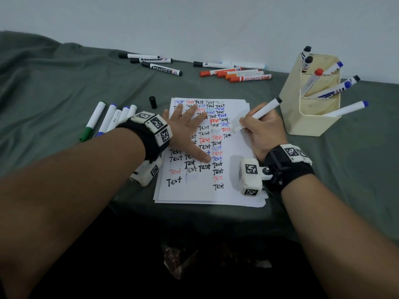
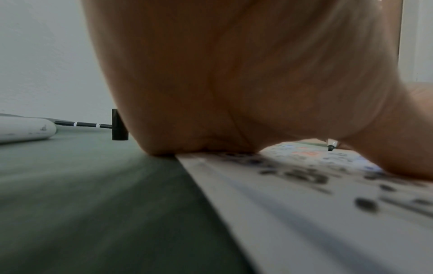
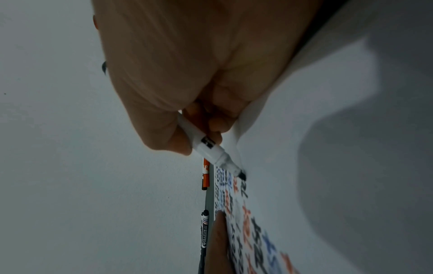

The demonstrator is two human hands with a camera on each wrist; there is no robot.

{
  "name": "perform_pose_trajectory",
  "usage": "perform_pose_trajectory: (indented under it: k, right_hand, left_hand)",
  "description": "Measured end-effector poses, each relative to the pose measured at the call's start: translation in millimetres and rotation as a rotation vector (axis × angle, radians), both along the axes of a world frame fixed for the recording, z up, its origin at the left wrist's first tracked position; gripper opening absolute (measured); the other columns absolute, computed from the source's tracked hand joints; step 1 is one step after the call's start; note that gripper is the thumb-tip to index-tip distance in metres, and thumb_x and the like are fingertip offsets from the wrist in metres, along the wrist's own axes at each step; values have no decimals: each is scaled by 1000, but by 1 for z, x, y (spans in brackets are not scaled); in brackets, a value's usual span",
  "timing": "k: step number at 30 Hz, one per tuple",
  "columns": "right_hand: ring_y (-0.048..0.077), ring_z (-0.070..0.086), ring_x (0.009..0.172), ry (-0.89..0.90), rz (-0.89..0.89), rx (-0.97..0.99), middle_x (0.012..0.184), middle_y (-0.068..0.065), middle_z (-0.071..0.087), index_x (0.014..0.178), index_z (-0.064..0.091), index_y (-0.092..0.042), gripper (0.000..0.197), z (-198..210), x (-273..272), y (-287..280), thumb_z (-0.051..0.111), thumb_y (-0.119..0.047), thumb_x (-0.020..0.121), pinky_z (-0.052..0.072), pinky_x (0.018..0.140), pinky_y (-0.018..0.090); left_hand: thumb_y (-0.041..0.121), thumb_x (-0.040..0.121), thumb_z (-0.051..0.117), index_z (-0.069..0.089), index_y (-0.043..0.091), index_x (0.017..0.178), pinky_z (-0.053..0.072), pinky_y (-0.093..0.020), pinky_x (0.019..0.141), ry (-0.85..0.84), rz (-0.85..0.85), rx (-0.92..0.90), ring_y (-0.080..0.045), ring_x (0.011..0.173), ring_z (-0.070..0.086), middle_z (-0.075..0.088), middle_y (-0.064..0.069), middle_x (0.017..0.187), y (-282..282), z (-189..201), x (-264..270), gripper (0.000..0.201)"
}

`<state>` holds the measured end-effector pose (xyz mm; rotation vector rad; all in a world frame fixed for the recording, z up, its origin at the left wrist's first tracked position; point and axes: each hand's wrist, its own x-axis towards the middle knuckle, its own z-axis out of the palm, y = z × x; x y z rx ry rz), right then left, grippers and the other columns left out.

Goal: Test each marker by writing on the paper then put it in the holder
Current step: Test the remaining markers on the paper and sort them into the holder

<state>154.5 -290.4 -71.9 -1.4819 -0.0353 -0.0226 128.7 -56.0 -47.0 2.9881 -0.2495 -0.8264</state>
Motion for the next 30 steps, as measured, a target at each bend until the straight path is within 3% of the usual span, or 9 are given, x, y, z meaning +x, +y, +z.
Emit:
perform_pose_trajectory:
  k: [6,15,20,24,30]
  right_hand:
    - [27,53,70,1,-15,45,66,2,58,66,59,-23,28,0,-1,0,71,2,71,47,71,41]
    - [26,51,69,26,-7,63,63,0,56,59,60,-28,34,1,1,0,68,4,68,45,70,40]
    - [31,52,75,6,-11,69,68,6,57,67,57,-19,30,-1,1,-1,68,8,73,46,72,44]
    - [23,54,65,0,-60,98,66,2,56,71,55,-16,30,-1,3,-1,66,12,78,48,65,34]
    - [20,62,65,-15,-16,202,68,2,67,76,61,-15,20,-2,5,-1,76,-1,79,51,63,31]
  left_hand:
    - [112,28,39,-29,48,146,-16,-59,116,1,1,-6,-27,146,-33,-38,14,157,0,1,-1,151]
    - [111,29,40,-29,47,147,-17,-58,116,10,5,-5,-26,146,-34,-39,14,156,-1,4,-2,150]
    - [111,30,40,-29,47,146,-17,-58,116,16,5,-3,-26,146,-35,-40,14,156,-1,5,-2,150]
    - [110,30,41,-29,46,147,-17,-58,115,17,2,-3,-26,146,-35,-40,13,156,-1,5,-2,150]
    - [109,34,44,-28,46,148,-17,-58,116,10,-3,3,-26,146,-33,-38,14,157,-1,3,-1,149]
